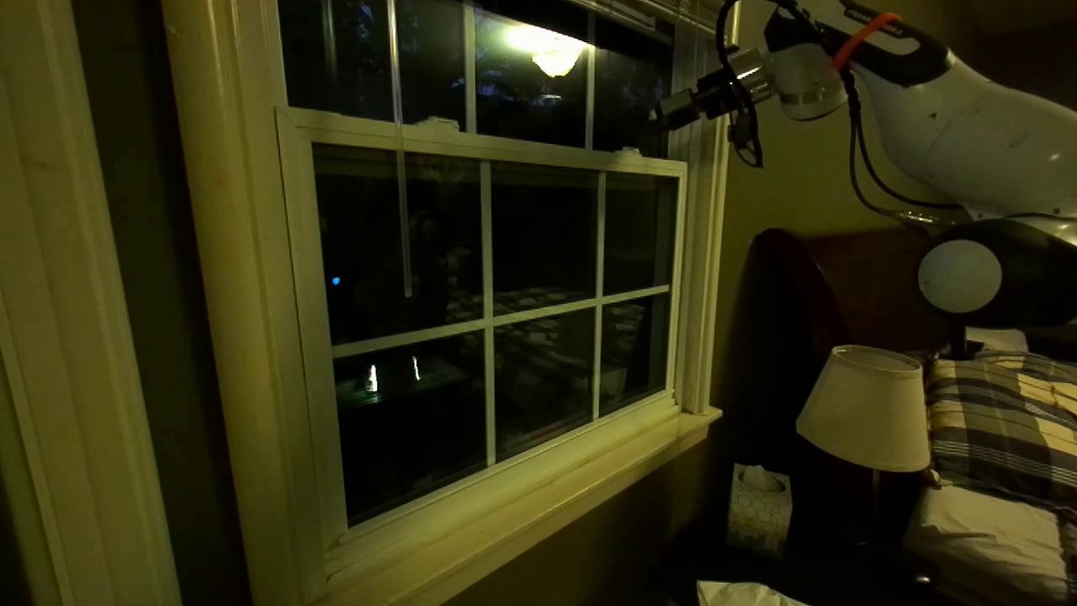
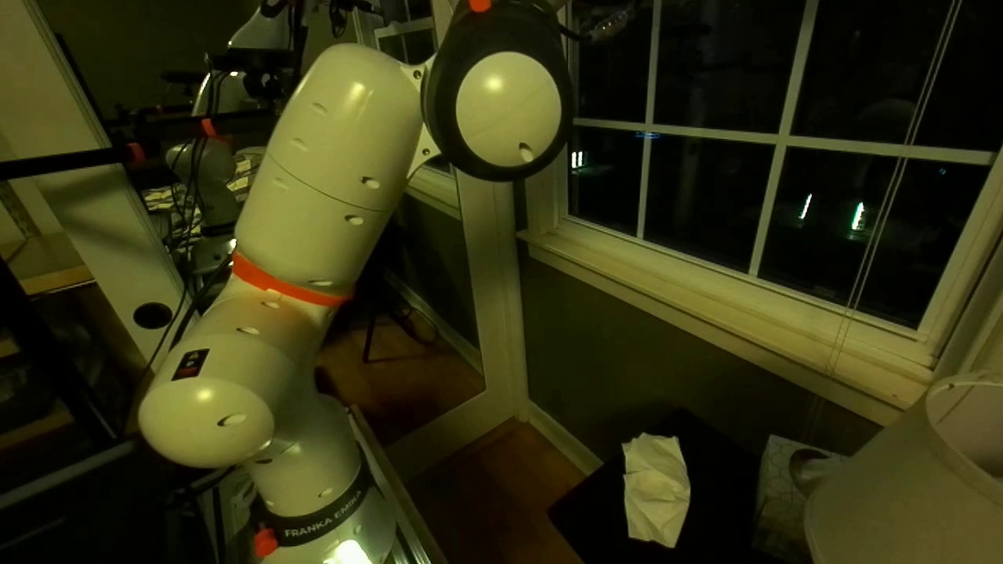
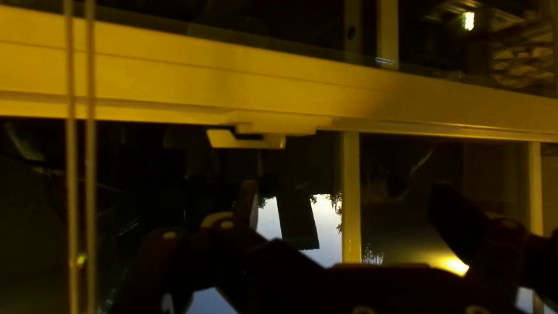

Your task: Push the right lock on the window to the left.

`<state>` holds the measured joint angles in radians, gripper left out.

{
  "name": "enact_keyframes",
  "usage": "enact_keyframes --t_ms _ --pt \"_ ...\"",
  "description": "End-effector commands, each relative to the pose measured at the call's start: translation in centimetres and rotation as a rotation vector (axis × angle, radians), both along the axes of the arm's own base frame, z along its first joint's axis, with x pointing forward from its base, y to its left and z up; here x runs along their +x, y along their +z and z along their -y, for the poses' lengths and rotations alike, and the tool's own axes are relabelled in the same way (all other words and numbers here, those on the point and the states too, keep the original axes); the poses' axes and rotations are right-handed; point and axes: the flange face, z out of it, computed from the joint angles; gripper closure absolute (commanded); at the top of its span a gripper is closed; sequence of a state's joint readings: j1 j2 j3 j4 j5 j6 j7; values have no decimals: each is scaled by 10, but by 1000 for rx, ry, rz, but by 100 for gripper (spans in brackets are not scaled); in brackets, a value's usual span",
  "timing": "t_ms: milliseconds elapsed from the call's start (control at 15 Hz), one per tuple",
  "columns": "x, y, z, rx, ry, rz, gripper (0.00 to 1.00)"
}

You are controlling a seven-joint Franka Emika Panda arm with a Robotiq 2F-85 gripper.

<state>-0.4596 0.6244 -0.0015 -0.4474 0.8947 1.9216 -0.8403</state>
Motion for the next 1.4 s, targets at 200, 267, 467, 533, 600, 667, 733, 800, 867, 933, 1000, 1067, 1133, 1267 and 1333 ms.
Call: enact_keyframes --t_ms 200,267,467,533,600,667,733,800,867,933,1000,1067,1133,1267,1333 --pt "2 -10 18 4 -29 9 0" --pt "3 -13 22 11 -25 8 0" --pt "5 -21 31 28 -11 9 0" --pt "5 -23 32 34 -4 10 0" --pt "5 -24 34 40 11 16 0" --pt "5 -24 34 43 19 19 0" --pt "4 -25 34 40 29 21 0" --pt "4 -25 34 33 43 21 0" --pt "3 -26 34 24 53 24 0" --pt "3 -26 33 12 66 26 0" --pt "2 -27 33 5 83 23 0" --pt "2 -28 32 -11 104 24 0" --pt "1 -30 32 -21 117 21 0" --pt "1 -31 32 -42 134 27 0" --pt "2 -31 32 -51 136 36 0"
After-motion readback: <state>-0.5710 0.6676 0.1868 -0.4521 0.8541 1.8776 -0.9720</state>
